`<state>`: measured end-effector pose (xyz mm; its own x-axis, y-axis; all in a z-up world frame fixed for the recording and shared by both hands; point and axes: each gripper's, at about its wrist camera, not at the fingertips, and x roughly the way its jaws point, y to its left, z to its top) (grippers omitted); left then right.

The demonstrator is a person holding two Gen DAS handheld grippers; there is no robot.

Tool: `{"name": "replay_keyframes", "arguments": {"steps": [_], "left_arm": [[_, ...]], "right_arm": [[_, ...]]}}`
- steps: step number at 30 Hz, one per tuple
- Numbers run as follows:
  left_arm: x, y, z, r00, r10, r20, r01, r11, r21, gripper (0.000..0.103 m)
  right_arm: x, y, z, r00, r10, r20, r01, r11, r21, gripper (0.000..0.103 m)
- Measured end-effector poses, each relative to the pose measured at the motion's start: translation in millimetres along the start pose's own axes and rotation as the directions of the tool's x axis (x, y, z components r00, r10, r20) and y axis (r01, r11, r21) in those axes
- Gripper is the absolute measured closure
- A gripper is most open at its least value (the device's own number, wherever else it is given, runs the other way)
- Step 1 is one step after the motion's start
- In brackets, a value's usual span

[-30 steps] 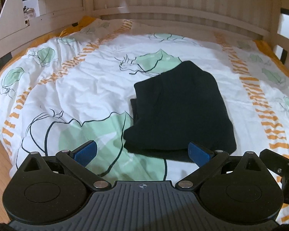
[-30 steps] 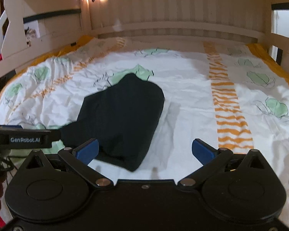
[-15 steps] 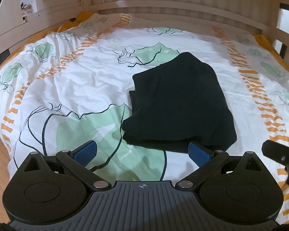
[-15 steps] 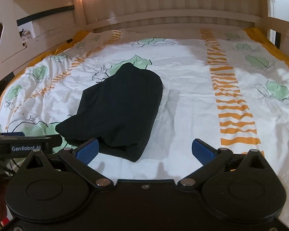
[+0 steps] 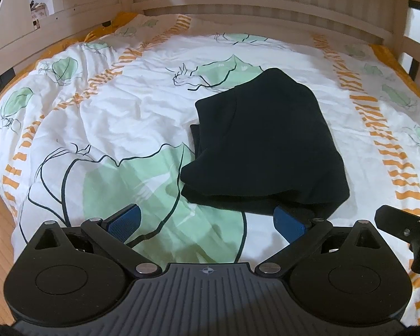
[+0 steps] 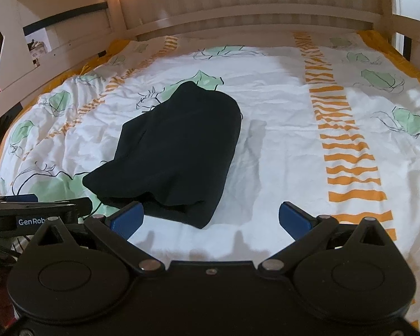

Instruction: Fold large clothes

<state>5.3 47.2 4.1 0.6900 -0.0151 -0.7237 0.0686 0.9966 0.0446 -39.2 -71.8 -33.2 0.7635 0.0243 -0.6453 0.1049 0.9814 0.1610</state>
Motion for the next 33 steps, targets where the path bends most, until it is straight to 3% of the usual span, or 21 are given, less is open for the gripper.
{"name": "replay_keyframes", "arguments": {"steps": [33], "left_arm": [[12, -2, -2, 0.999, -0.008, -0.039, 0.008, 1.0, 0.006, 0.001]], "right_arm": [[13, -5, 0, 0.998, 0.019, -0.061, -0.016, 0.999, 0.046, 0.001]]}}
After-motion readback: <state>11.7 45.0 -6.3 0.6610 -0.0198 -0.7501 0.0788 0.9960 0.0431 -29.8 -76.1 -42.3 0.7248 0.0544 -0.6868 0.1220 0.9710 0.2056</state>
